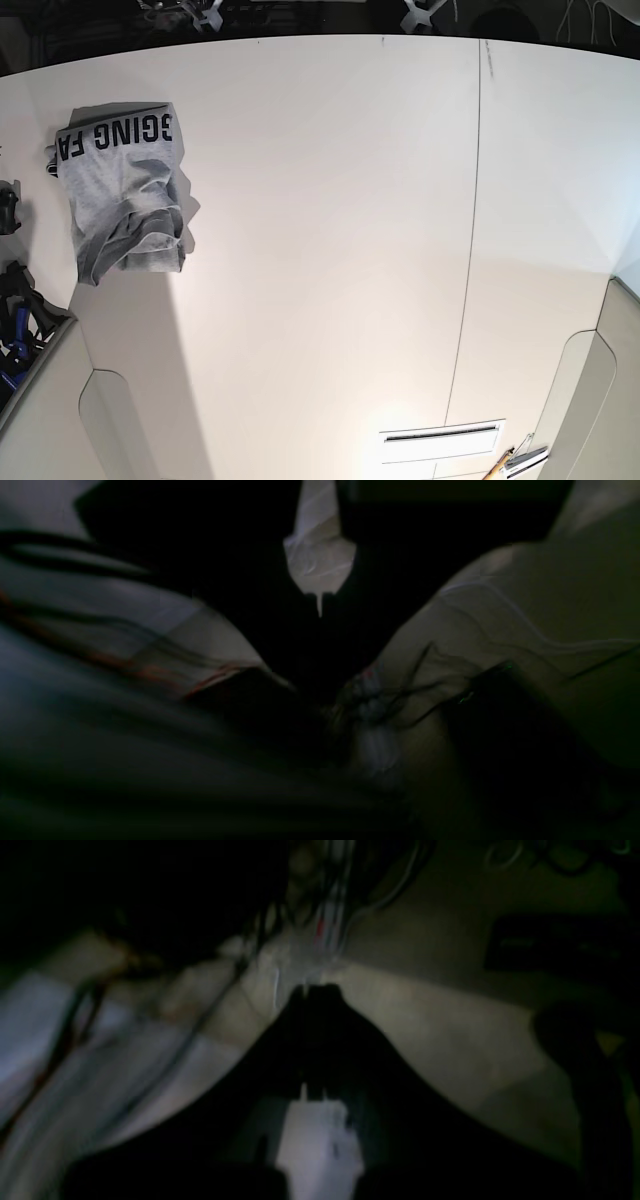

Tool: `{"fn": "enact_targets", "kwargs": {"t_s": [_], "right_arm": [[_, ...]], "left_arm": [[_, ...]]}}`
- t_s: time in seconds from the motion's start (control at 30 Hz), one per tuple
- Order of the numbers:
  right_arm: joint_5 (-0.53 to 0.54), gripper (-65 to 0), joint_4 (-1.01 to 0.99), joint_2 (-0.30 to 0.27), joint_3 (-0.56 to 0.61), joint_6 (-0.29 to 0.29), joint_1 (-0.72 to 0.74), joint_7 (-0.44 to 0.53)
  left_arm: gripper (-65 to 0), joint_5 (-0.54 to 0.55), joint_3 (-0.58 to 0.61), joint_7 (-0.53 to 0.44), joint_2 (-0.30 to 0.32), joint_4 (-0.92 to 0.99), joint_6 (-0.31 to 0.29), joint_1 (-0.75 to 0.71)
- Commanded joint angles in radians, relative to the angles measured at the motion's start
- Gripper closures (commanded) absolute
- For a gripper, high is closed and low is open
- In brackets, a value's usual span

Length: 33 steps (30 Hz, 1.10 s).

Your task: Fold the T-shirt properly

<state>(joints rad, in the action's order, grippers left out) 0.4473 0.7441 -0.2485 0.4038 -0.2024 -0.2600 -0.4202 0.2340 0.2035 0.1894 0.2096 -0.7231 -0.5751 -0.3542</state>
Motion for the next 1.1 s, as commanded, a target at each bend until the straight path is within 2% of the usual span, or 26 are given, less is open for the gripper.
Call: {"fn": "enact_targets", "kwargs": {"t_s": [0.0,0.07,0.13,0.27,0.47,1.07], "right_arm": [[-0.003,0.0,0.003,0.003,0.0,0.026,0.0,0.033],[-0.029,0.0,0.003,0.026,0.0,0.088,0.005,0.089],[-0.069,0.0,0.003,0.05,0.0,0.147,0.011,0.098],[-0.1,0.0,0.002,0.089,0.0,0.224,0.027,0.095],[-0.1,0.0,0.004,0.117,0.0,0.232,0.039,0.086],[-0.1,0.0,0.156,0.116,0.0,0.233,0.049,0.087]], "left_arm": [[0.0,-0.004,-0.001,-0.007,0.004,-0.004,0.034,0.001],[0.0,-0.019,-0.001,-0.007,0.004,-0.004,0.132,0.008],[0.0,-0.018,-0.001,-0.016,0.004,-0.004,0.208,0.008],[0.0,-0.018,-0.001,-0.052,0.004,-0.004,0.277,0.008],[0.0,-0.018,-0.001,-0.052,0.004,-0.004,0.276,0.008],[0.0,-0.018,-0.001,-0.051,0.004,-0.004,0.272,0.008]]}}
